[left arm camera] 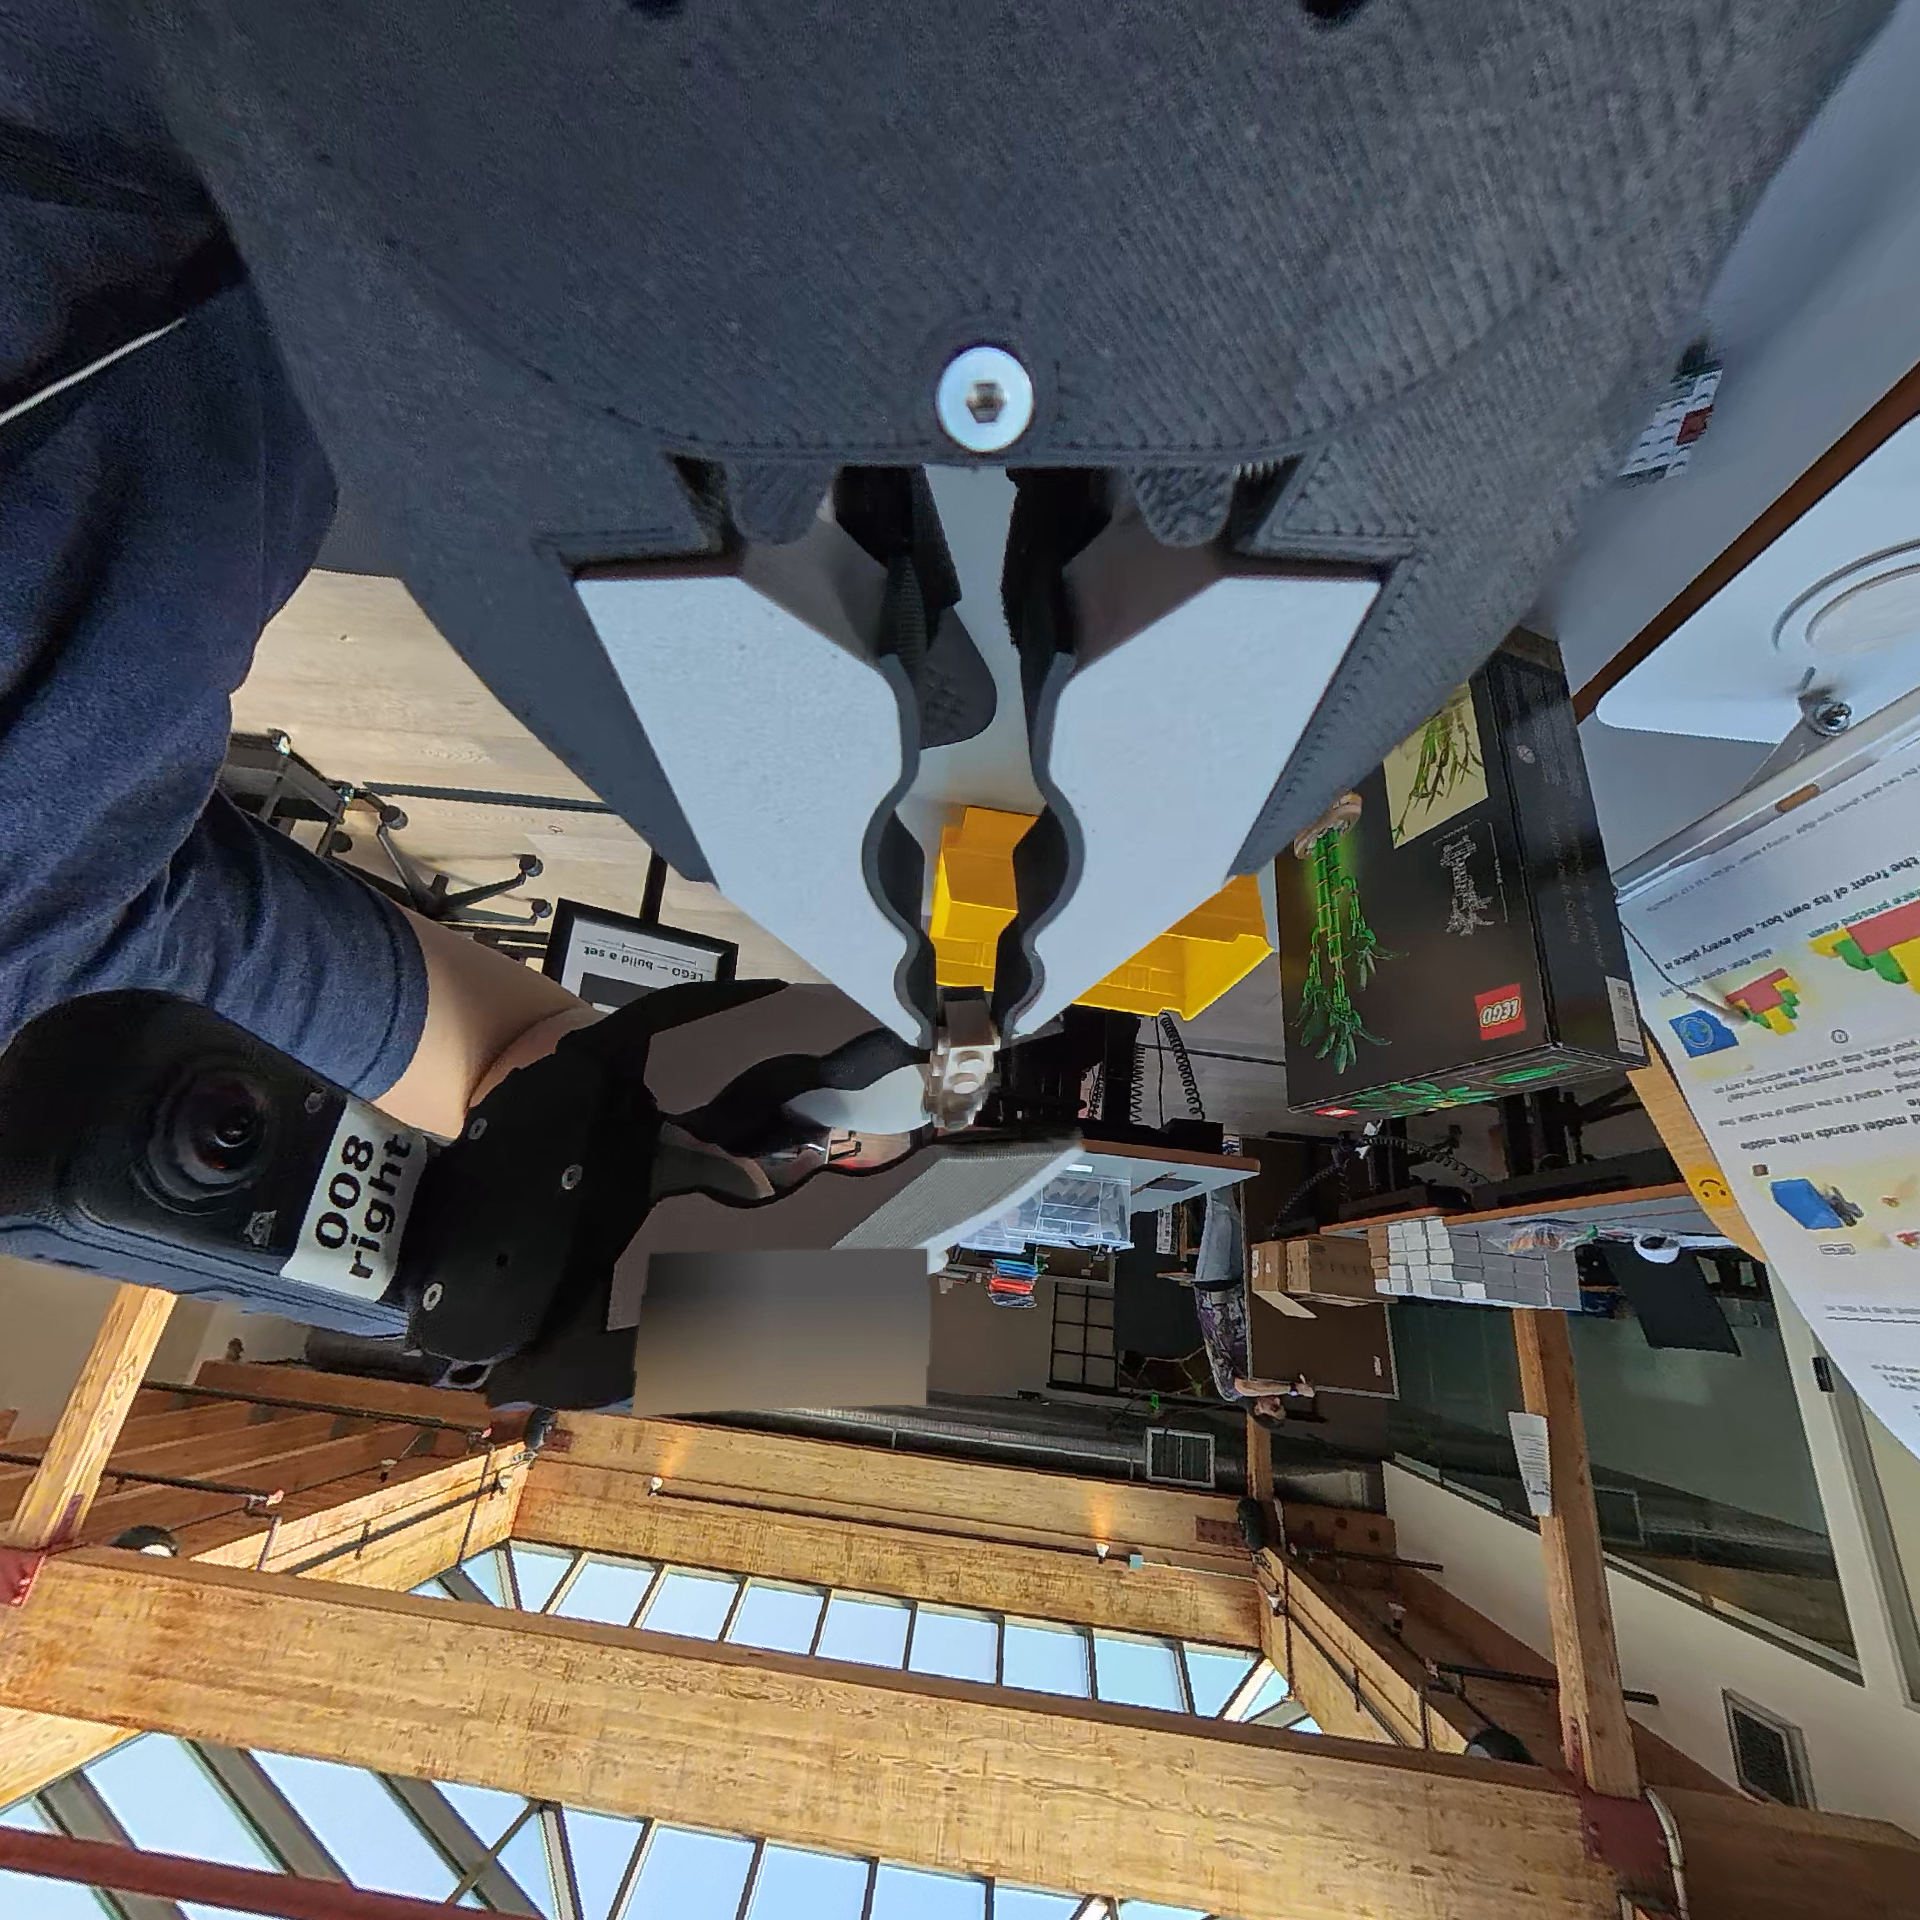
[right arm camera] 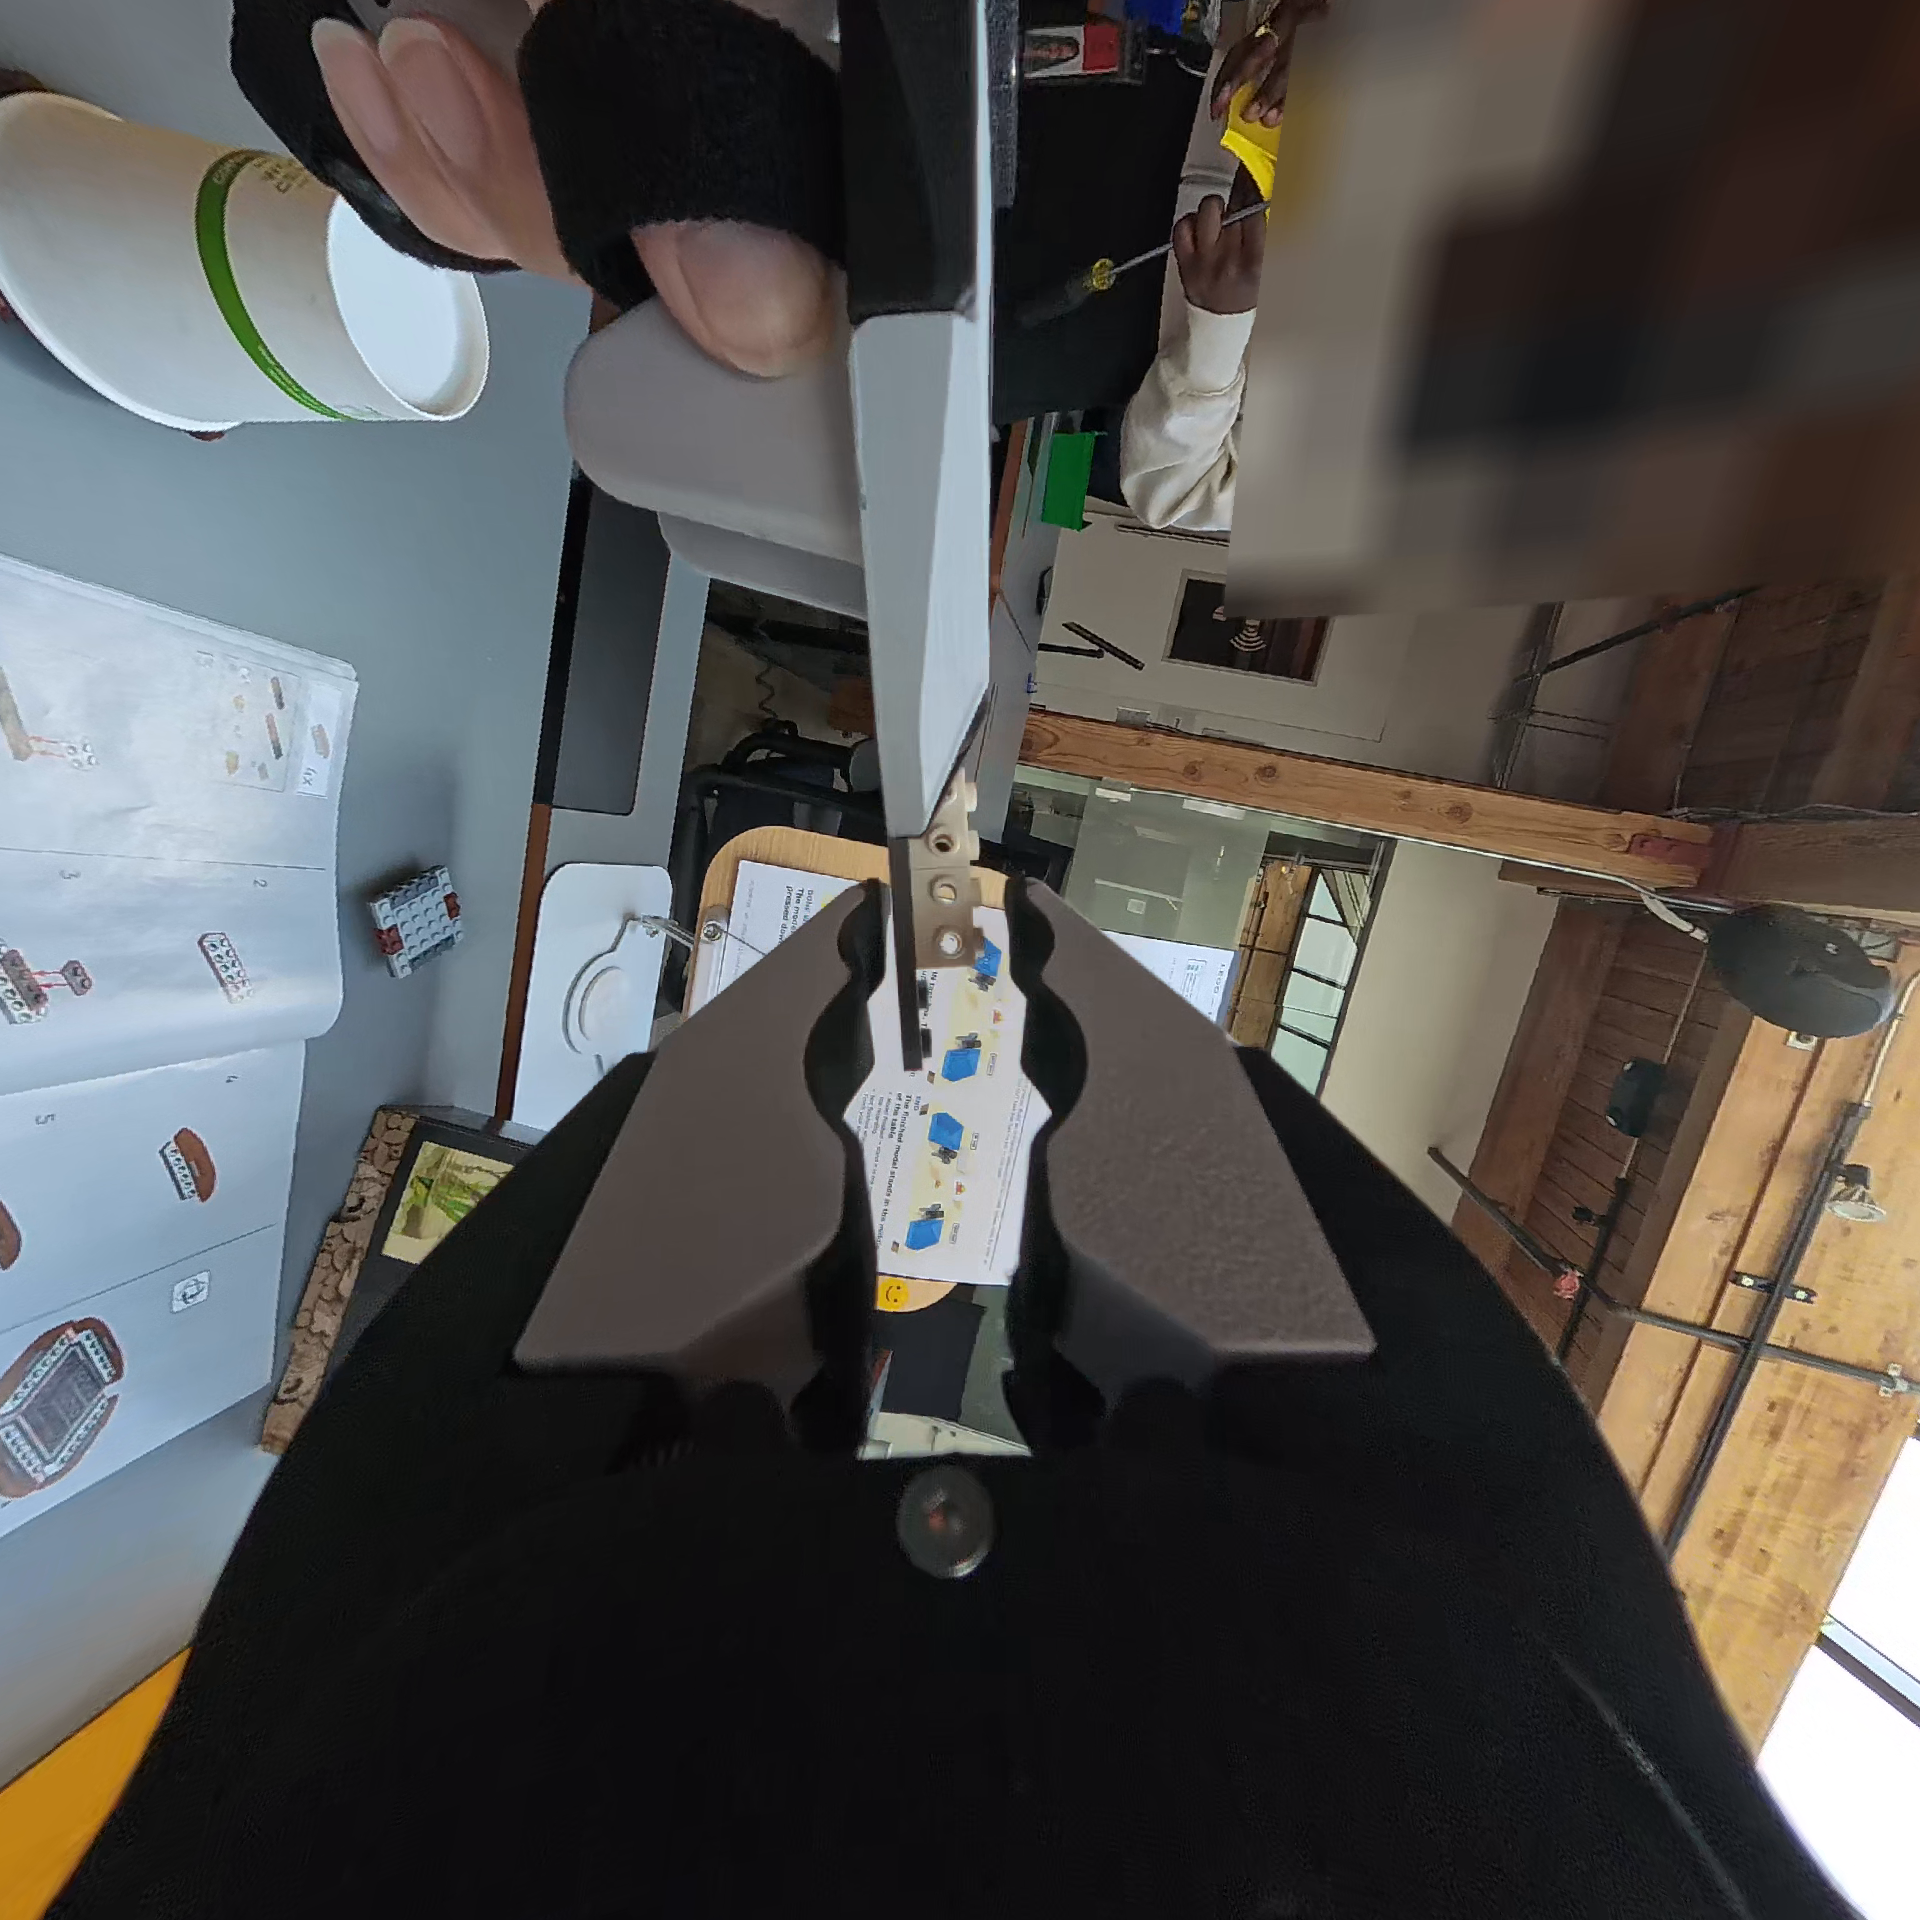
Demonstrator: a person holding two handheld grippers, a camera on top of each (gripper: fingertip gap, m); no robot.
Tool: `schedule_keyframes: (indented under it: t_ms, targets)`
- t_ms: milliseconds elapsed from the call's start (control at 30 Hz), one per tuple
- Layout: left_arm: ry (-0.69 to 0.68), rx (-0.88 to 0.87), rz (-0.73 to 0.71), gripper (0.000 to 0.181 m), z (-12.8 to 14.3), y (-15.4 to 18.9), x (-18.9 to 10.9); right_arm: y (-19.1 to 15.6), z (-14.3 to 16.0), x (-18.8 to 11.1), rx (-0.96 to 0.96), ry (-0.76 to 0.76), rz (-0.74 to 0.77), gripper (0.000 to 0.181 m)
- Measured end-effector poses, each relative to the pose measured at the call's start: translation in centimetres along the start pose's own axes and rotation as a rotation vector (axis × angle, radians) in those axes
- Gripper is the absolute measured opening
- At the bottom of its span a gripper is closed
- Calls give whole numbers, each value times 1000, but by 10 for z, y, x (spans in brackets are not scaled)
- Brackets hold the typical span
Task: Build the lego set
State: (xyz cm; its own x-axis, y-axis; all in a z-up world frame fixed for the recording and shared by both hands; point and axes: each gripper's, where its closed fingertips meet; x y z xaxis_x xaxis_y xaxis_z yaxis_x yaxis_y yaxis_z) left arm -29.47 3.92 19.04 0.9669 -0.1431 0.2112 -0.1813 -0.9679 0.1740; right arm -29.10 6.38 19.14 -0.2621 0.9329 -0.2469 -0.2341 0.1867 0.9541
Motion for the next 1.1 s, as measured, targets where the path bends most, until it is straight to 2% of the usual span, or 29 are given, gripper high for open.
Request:
schedule_keyframes:
  t_ms: [100,233,633,700,733,767,833,1100]
  targets:
    - [-4,1,-7,9,1,-1,1,-1,-2,1,-33,-6,15,23]
    - [-4,1,-4,9,1,0,1,-1,-3,2,-62,-14,21,15]
    - [-19,-8,-11,9,3,-3,0,-5,-1,5,-38,-30,-9,15]
    - [-14,-16,-2,8,3,-2,1,-6,-4,7,-60,-26,-9,31]
    - [-15,-19,-2,8,3,-2,1,-6,-5,7,-69,-25,-8,32]
    - [-18,-18,-6,8,4,-3,1,-8,-8,7,-81,-12,-12,31]
    - [-20,-17,-5,8,4,-3,1,-5,-11,7,-104,4,16,15]
    - [-34,2,12,9,6,-1,-2,-7,-14,7,-65,19,21,14]
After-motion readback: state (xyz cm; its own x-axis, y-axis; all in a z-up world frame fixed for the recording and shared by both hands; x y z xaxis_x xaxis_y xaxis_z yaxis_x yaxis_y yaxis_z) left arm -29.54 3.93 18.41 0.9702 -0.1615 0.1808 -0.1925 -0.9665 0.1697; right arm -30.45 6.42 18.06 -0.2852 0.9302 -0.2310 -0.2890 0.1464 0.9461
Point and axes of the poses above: each gripper's, where its closed fingertips meet, x out along the fingers, z out of its underside, y = z × x across the jaws, and after that the axes turned 4 degrees about -x, right-handed
